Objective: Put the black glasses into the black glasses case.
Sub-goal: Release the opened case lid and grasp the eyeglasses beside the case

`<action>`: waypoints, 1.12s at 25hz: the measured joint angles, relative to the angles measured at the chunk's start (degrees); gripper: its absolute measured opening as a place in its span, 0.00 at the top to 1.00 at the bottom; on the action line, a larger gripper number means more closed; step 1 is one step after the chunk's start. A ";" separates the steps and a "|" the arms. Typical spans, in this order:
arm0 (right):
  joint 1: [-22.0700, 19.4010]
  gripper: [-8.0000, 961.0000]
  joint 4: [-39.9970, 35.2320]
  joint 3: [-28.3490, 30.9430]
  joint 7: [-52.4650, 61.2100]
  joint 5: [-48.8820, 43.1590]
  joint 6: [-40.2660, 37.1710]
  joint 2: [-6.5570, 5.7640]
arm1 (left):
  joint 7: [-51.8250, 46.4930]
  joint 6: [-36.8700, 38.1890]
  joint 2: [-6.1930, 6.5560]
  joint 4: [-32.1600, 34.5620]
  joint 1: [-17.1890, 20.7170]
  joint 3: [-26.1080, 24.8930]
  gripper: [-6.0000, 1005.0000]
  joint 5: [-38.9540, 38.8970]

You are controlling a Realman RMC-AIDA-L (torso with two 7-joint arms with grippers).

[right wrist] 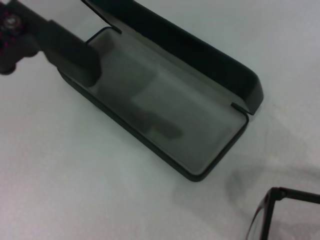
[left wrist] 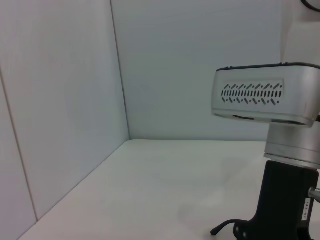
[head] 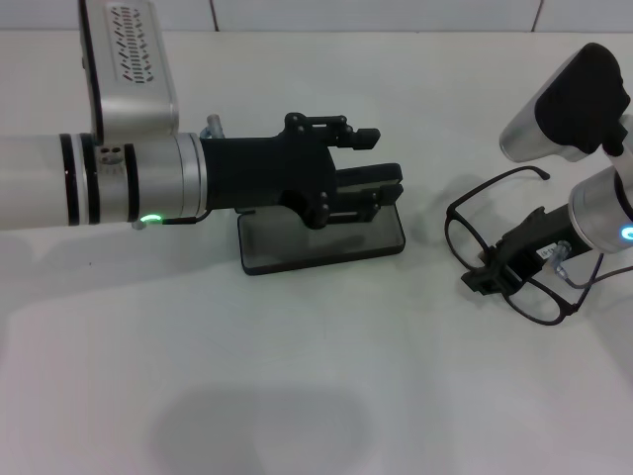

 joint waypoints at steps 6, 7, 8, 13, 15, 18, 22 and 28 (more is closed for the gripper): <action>0.00 0.64 -0.39 0.00 0.51 -0.45 -1.11 0.02 | 0.00 -0.19 0.00 0.09 0.00 -0.01 0.35 0.40; 0.01 0.64 -0.43 0.00 0.94 -0.90 -1.02 0.03 | 0.00 -0.19 -0.02 0.11 0.00 -0.01 0.35 0.52; 0.01 0.64 -0.45 0.01 1.25 -1.38 -0.92 0.03 | 0.00 -0.20 -0.05 0.11 0.00 -0.01 0.35 0.55; -0.01 0.65 -0.34 -0.90 1.31 -2.34 0.38 0.11 | 0.00 -0.20 -0.24 0.12 0.00 -0.01 0.35 0.58; -0.01 0.67 -0.26 -1.78 1.16 -2.34 1.09 0.14 | 0.00 -0.20 -0.25 0.12 0.00 -0.01 0.35 0.57; -0.02 0.75 -0.36 -2.61 1.15 -2.34 1.30 0.15 | 0.00 -0.19 -0.36 0.12 -0.03 -0.01 0.35 0.23; -0.50 0.78 -1.38 -2.27 1.14 -2.33 0.97 0.01 | 0.00 0.12 -0.40 0.12 -0.09 -0.07 0.35 -0.45; -1.28 0.81 -3.22 -1.99 0.95 -2.69 1.26 -0.21 | 0.00 0.25 -0.38 0.11 0.09 -0.82 0.35 -0.45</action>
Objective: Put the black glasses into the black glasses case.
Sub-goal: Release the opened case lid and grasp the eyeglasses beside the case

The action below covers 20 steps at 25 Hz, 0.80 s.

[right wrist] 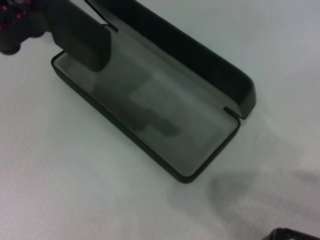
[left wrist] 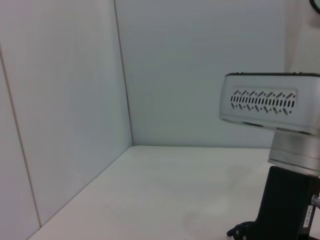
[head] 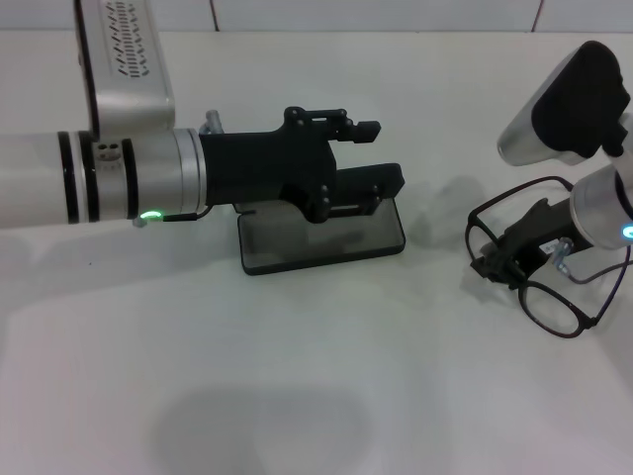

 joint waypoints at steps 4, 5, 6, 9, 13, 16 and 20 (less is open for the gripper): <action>-0.99 0.81 -1.64 1.63 -0.83 -0.34 -0.37 -0.03 | -0.61 0.12 -0.01 0.00 -0.03 -0.97 0.35 -0.21; -1.36 0.81 -2.07 2.16 -1.32 -0.24 -0.47 -0.03 | -1.24 0.16 -0.01 0.00 -0.05 -1.20 0.35 -0.41; -1.71 0.82 -2.42 2.65 -1.85 -0.10 -0.56 0.00 | -1.83 0.18 0.00 0.00 -0.08 -1.32 0.35 -0.66; -1.97 0.81 -2.68 3.78 -2.42 0.14 -1.53 0.11 | -2.98 0.20 0.05 0.00 -0.14 -1.41 0.35 -1.22; -1.94 0.78 -2.71 5.06 -2.16 -0.07 -2.78 0.14 | -3.11 0.20 0.06 0.00 -0.32 -1.43 0.35 -0.97; -1.68 0.76 -2.59 5.47 -1.33 -0.19 -4.04 0.15 | -3.10 0.17 0.05 -0.18 -0.73 -1.45 0.35 -0.84; -1.57 0.73 -3.27 5.64 0.37 -1.22 -5.04 0.16 | -3.13 -0.15 0.03 -0.35 -1.24 -1.48 0.35 0.01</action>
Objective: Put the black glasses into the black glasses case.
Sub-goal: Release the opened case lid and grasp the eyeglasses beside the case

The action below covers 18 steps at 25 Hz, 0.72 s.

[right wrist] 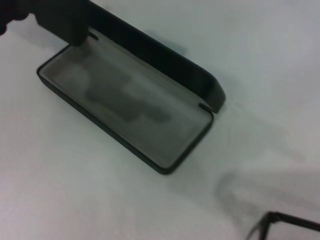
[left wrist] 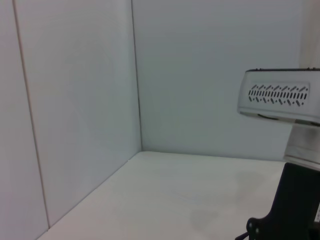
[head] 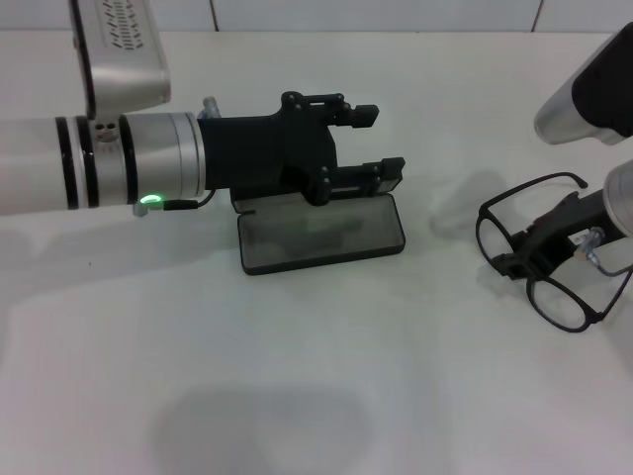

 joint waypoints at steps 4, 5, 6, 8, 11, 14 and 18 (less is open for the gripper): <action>0.33 0.69 -0.69 0.03 2.60 -2.40 -2.04 -0.03 | -0.02 -0.21 -0.06 -0.07 -0.40 0.00 0.35 0.98; 0.39 0.67 -0.72 -0.08 2.79 -2.55 -2.81 0.00 | -0.02 -0.23 -0.08 -0.08 -0.47 0.00 0.35 1.10; 0.44 0.66 -0.77 -0.23 2.89 -2.65 -3.64 0.01 | -0.03 -0.25 -0.09 -0.08 -0.52 0.00 0.35 1.14; 0.46 0.65 -0.91 -0.61 2.97 -2.71 -4.72 0.09 | -0.03 -0.26 -0.09 -0.09 -0.53 0.00 0.35 1.15; 0.38 0.65 -1.01 -1.03 3.02 -2.81 -4.83 0.17 | -0.04 -0.28 -0.06 -0.09 -0.53 0.00 0.35 1.16; 0.45 0.66 -0.84 -1.13 3.04 -2.94 -4.66 0.19 | -0.04 -0.33 -0.04 -0.09 -0.52 0.00 0.35 1.32; 0.51 0.66 -0.68 -2.07 3.06 -3.43 -3.70 0.20 | 0.07 -0.39 -0.12 -0.09 -0.51 0.00 0.35 1.68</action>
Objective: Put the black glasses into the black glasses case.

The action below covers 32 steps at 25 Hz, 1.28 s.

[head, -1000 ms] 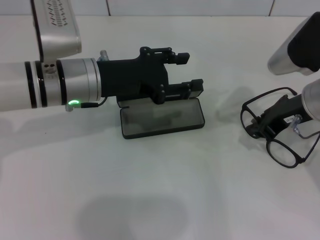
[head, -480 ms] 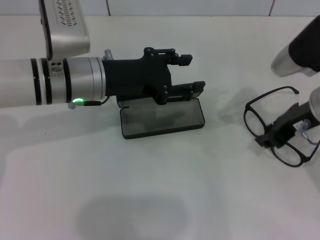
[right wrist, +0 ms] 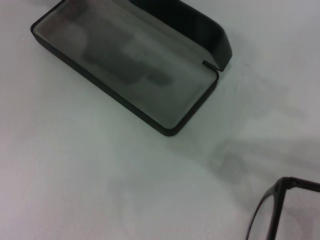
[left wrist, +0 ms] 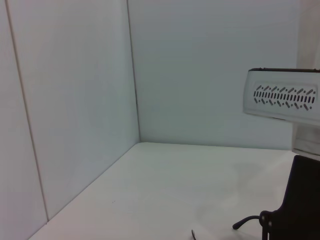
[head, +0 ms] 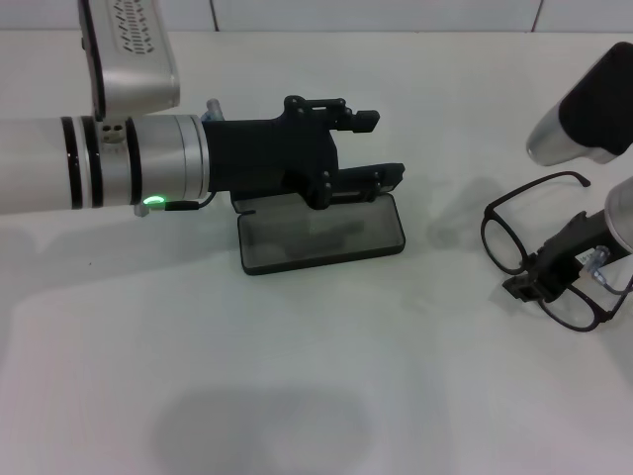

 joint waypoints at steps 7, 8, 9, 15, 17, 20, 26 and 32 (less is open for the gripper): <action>-0.01 0.67 -0.15 -1.58 0.03 -1.35 0.91 0.04 | 0.33 -0.04 0.01 -0.08 0.00 0.00 0.35 0.01; -0.01 0.67 -0.22 -1.69 0.03 -1.52 0.97 0.06 | 0.37 -0.08 0.04 -0.08 0.00 0.00 0.35 0.01; -0.02 0.70 -0.27 -1.80 0.03 -1.59 1.07 0.07 | 0.40 -0.12 0.05 -0.08 0.00 0.01 0.35 0.01; 0.02 0.83 -0.57 -1.78 -0.27 -1.64 1.13 -0.08 | 0.48 -0.56 0.10 -0.09 0.00 0.00 0.35 0.01; 0.03 0.85 -1.08 -1.70 -0.53 -1.64 1.04 -0.16 | 0.48 -0.72 0.11 -0.07 0.00 0.00 0.35 0.00; -0.07 0.87 -2.09 -1.37 -0.86 -1.63 0.85 -0.32 | 0.28 -0.72 0.11 0.04 0.00 0.01 0.35 -0.19; -2.05 0.87 -5.07 3.00 -4.96 -0.59 -0.01 -0.16 | -1.99 1.23 0.22 0.44 0.00 0.00 0.35 -3.32; -7.80 0.87 -7.17 12.10 -20.62 12.69 1.91 0.08 | -8.01 9.05 0.48 0.09 -1.35 -6.52 0.35 -6.85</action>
